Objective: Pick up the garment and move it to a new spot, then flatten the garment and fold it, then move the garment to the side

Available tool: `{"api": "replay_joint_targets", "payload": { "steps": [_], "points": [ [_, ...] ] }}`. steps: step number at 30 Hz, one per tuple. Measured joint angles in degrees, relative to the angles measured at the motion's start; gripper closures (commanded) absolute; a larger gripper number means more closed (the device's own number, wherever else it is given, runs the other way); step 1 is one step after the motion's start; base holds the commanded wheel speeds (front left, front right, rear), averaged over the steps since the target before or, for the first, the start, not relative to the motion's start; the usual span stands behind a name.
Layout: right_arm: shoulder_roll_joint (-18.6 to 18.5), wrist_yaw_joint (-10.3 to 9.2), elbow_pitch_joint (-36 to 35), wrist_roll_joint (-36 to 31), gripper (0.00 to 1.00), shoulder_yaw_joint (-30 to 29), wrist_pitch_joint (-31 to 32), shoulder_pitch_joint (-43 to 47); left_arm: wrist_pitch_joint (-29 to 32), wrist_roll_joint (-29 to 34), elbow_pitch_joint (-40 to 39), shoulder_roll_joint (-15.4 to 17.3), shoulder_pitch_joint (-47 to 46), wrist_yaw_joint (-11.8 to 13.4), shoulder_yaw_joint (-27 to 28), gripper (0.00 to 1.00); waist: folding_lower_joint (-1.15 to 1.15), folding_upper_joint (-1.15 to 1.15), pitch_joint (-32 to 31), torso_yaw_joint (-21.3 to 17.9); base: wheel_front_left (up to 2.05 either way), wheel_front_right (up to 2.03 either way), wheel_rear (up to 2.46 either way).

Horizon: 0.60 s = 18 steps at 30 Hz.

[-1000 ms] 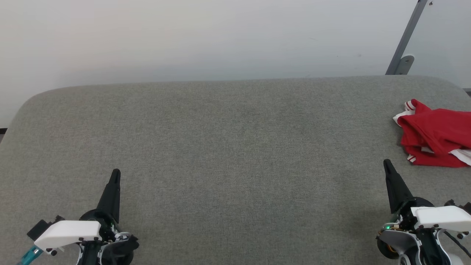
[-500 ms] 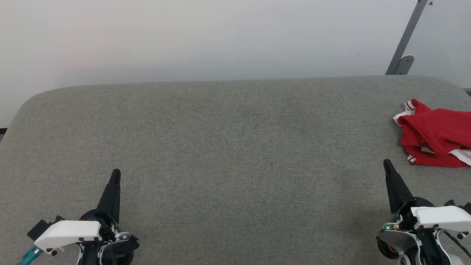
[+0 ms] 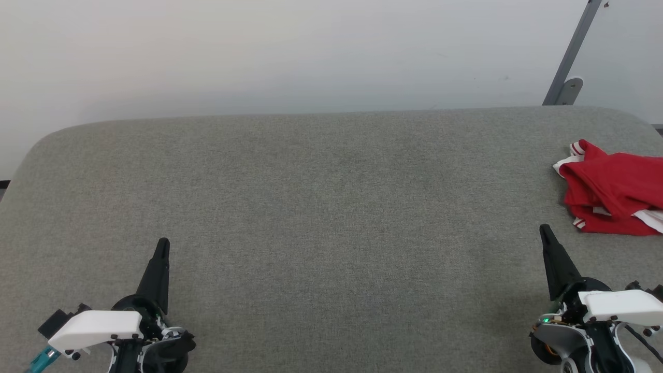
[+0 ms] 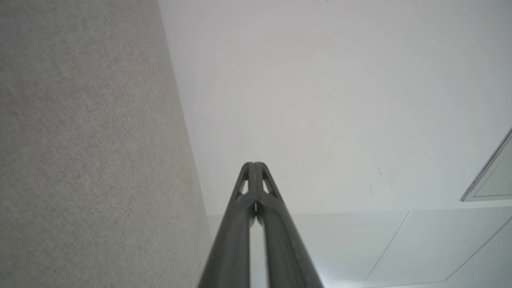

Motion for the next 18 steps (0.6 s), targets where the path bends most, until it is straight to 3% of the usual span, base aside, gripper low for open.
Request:
{"api": "replay_joint_targets", "payload": {
  "steps": [18],
  "points": [
    [0.00,0.00,0.00,0.00,1.00,0.00,0.00,0.00,0.02,0.02,0.00,-0.05,0.00,0.00,0.09,1.00,0.00,0.00,0.00,0.00,0.00,0.00,0.00]
  ]
}}
